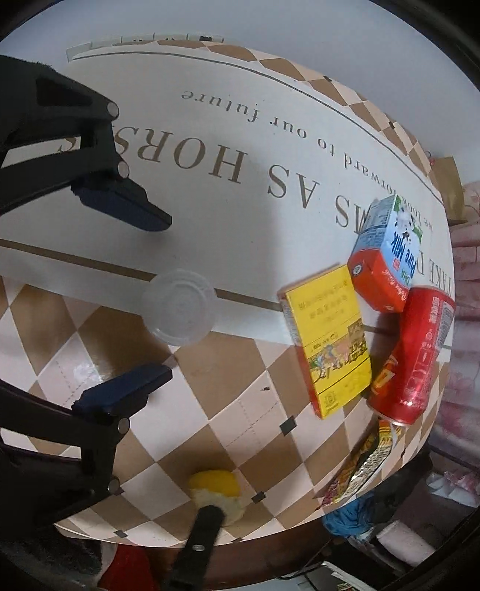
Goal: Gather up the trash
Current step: 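Grasp the clear plastic lid with the left tool, then carry the lemon peel and plastic lid over the bin, then open both tools to drop the peel and lid into the bin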
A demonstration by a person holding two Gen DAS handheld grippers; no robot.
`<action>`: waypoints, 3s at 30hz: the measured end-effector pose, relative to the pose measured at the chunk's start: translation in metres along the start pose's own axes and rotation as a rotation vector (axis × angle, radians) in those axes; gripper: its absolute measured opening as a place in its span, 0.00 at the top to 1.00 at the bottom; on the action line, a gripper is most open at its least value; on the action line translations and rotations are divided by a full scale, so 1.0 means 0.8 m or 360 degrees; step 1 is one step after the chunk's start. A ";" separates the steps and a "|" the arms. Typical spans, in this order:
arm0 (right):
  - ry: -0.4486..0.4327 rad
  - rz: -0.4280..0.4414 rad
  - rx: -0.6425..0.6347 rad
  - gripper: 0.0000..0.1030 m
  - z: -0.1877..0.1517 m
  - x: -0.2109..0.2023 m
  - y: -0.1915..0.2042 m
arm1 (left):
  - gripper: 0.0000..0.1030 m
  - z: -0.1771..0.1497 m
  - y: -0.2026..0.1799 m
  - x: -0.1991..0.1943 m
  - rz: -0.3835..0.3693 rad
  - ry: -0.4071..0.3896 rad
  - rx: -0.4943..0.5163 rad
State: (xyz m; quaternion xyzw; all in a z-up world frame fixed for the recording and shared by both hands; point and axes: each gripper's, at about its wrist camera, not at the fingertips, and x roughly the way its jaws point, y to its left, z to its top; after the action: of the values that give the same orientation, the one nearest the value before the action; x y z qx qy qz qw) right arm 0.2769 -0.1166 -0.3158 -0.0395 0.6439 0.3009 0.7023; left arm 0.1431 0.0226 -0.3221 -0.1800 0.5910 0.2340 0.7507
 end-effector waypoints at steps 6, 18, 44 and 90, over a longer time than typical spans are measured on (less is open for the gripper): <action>-0.0031 -0.0090 -0.0106 0.91 -0.007 -0.004 0.013 | 0.65 0.001 0.002 -0.004 -0.0003 -0.0037 -0.0005; -0.0212 -0.0329 -0.0393 0.91 -0.015 -0.061 0.028 | 0.65 0.001 -0.006 -0.076 0.0086 -0.0241 0.0013; -0.0541 -0.0461 -0.0048 0.91 0.000 -0.285 -0.221 | 0.65 0.076 -0.317 -0.196 -0.0362 -0.0487 0.0472; -0.0007 -0.0609 0.0437 0.00 0.000 -0.118 -0.426 | 0.02 0.088 -0.429 -0.037 -0.0184 -0.0071 0.0587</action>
State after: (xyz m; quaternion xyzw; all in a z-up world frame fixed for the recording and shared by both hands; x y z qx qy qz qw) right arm 0.4395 -0.4297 -0.3414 -0.0643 0.6581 0.0720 0.7467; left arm 0.3873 -0.2266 -0.2792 -0.0680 0.5957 0.0821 0.7961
